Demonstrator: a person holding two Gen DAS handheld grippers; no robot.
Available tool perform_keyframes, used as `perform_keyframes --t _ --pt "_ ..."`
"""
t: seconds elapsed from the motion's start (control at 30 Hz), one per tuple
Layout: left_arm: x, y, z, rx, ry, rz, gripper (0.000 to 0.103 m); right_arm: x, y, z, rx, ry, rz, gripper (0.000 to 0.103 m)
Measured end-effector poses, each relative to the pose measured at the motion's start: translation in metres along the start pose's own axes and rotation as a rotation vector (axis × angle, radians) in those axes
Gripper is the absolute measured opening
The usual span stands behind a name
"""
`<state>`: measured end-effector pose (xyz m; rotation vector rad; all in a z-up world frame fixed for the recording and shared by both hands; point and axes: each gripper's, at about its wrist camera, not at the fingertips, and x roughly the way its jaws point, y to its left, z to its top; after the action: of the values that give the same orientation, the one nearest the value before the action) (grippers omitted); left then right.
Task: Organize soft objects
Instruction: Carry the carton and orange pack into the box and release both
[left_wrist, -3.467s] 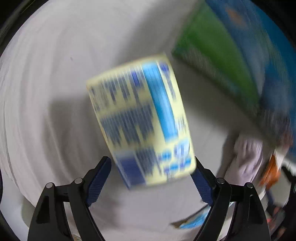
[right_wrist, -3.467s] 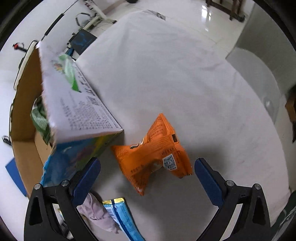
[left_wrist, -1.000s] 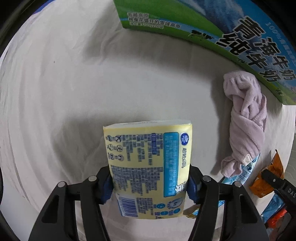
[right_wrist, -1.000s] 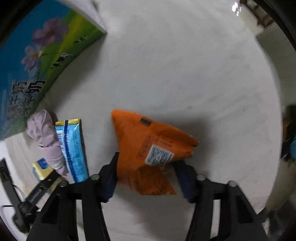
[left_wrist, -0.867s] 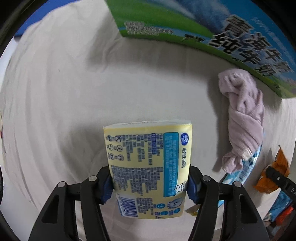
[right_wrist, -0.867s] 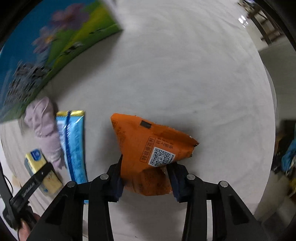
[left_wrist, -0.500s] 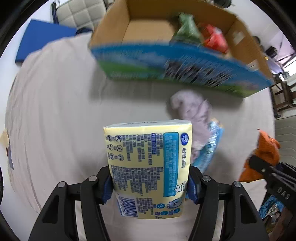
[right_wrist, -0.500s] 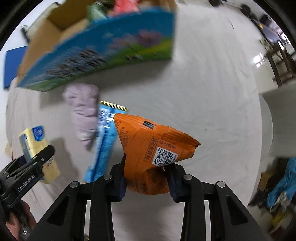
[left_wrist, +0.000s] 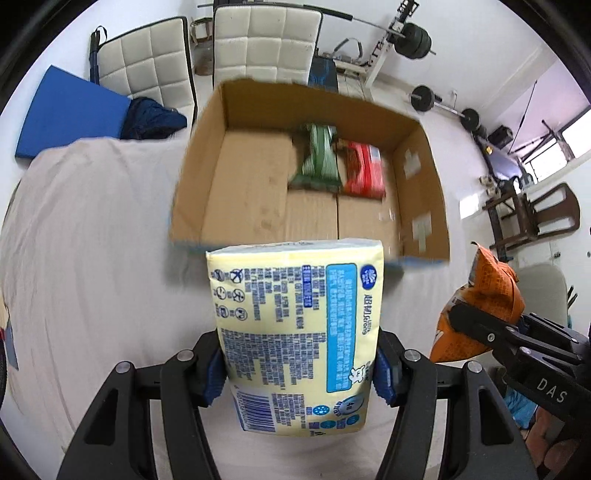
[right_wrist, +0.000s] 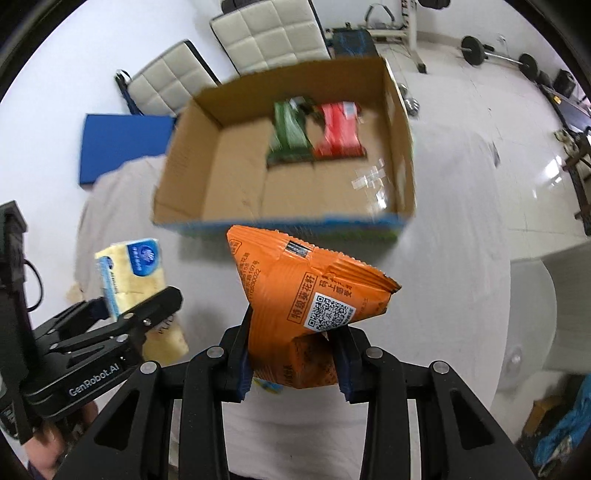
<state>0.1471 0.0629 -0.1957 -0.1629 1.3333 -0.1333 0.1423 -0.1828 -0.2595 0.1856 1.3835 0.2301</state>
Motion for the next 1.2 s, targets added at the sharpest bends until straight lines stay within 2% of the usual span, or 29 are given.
perform_keyframes --t 0.17,0.37,0.53,0.73,0.9,1.03,1.2 --pt "0.009 0.01 0.064 0.007 -0.015 0.025 0.06 0.0 0.003 0.058 -0.031 -0.029 -0.033 0.037" --pt "0.048 0.026 0.131 -0.007 0.047 0.035 0.06 0.042 -0.013 0.115 -0.018 0.041 -0.051 0.037" --pt "0.087 0.027 0.169 0.018 0.114 0.059 0.06 0.09 -0.023 0.136 -0.024 0.124 -0.078 0.037" --pt "0.144 0.024 0.195 0.048 0.202 0.079 0.06 0.141 -0.03 0.151 -0.032 0.199 -0.106 0.038" --pt "0.176 0.028 0.205 0.062 0.252 0.092 0.061 0.172 -0.035 0.15 -0.036 0.249 -0.133 0.038" --pt "0.191 0.032 0.211 0.064 0.278 0.086 0.061 0.188 -0.039 0.147 -0.036 0.271 -0.15 0.038" --pt "0.198 0.039 0.215 0.007 0.318 0.054 0.061 0.201 -0.041 0.146 -0.031 0.312 -0.166 0.039"
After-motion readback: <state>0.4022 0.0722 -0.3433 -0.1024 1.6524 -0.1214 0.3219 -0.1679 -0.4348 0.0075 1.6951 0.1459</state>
